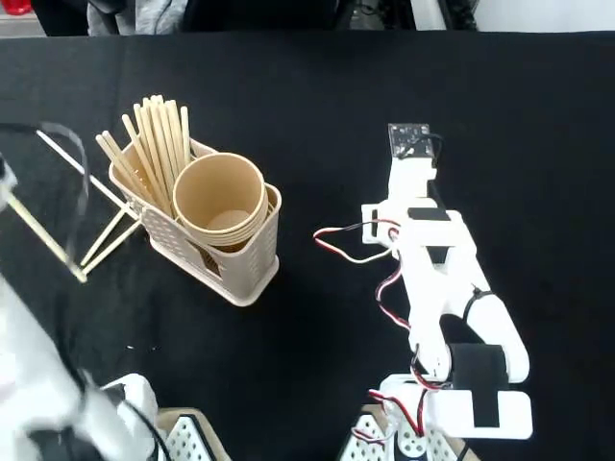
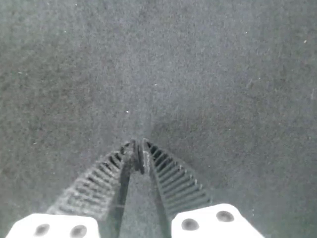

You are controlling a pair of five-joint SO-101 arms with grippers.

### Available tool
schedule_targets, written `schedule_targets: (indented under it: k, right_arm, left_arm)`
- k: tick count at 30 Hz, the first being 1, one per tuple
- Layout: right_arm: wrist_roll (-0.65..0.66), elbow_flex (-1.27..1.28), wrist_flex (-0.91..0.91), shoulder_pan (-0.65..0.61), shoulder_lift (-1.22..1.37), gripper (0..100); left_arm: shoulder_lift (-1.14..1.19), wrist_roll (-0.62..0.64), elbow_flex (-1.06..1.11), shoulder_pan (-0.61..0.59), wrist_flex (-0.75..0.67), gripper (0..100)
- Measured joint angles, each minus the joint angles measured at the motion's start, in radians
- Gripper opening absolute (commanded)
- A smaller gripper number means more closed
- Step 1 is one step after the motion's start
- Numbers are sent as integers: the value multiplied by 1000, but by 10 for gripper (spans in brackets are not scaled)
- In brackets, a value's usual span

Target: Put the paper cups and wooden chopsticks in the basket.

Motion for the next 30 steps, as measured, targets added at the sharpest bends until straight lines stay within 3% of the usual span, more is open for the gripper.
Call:
schedule_targets:
  k: [4,9,11,13,18,24,30]
  right_arm:
    - [0,0,0,0,0,15]
    - [0,0,0,0,0,15]
    - [0,0,0,0,0,15]
    - [0,0,0,0,0,15]
    - [0,0,0,0,0,15]
    - [0,0,0,0,0,15]
    - [0,0,0,0,0,15]
  left_arm:
    - [-318,0,462,54,-347,29]
    - [-687,0,1105,126,-973,30]
    - [-783,-2,1280,140,-1218,31]
    - [-816,-2,1318,143,-1341,31]
    - [-806,21,1211,144,-1286,31]
    - [-680,262,1108,146,-1206,30]
    - [-466,285,1034,241,-1206,31]
